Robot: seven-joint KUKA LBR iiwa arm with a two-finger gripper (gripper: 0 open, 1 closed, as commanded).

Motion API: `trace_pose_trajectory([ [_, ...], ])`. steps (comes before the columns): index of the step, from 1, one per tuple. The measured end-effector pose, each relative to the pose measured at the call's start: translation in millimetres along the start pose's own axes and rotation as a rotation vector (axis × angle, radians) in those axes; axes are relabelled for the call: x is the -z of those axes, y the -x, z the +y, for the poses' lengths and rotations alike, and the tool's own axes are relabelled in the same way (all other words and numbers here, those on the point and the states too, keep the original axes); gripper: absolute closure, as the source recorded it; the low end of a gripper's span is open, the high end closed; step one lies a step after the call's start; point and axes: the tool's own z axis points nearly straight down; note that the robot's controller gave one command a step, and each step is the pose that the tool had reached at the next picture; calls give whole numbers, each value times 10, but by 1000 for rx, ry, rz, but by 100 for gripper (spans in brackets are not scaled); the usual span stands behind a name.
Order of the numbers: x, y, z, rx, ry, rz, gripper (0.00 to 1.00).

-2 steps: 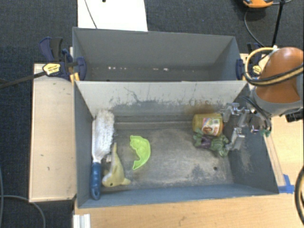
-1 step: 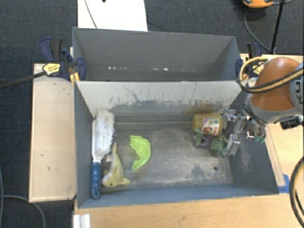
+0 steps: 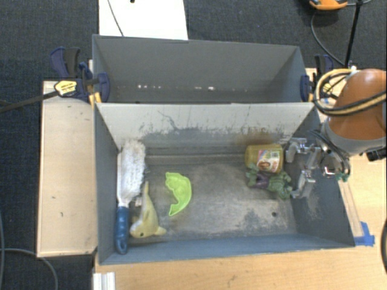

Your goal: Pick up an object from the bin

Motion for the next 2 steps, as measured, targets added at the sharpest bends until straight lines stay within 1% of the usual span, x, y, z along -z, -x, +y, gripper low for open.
trace_pose_trajectory([
  [1, -556, -90, 102, -96, 1, 0, 0],
  [2, -731, -123, 109, -212, 4, 1, 100],
])
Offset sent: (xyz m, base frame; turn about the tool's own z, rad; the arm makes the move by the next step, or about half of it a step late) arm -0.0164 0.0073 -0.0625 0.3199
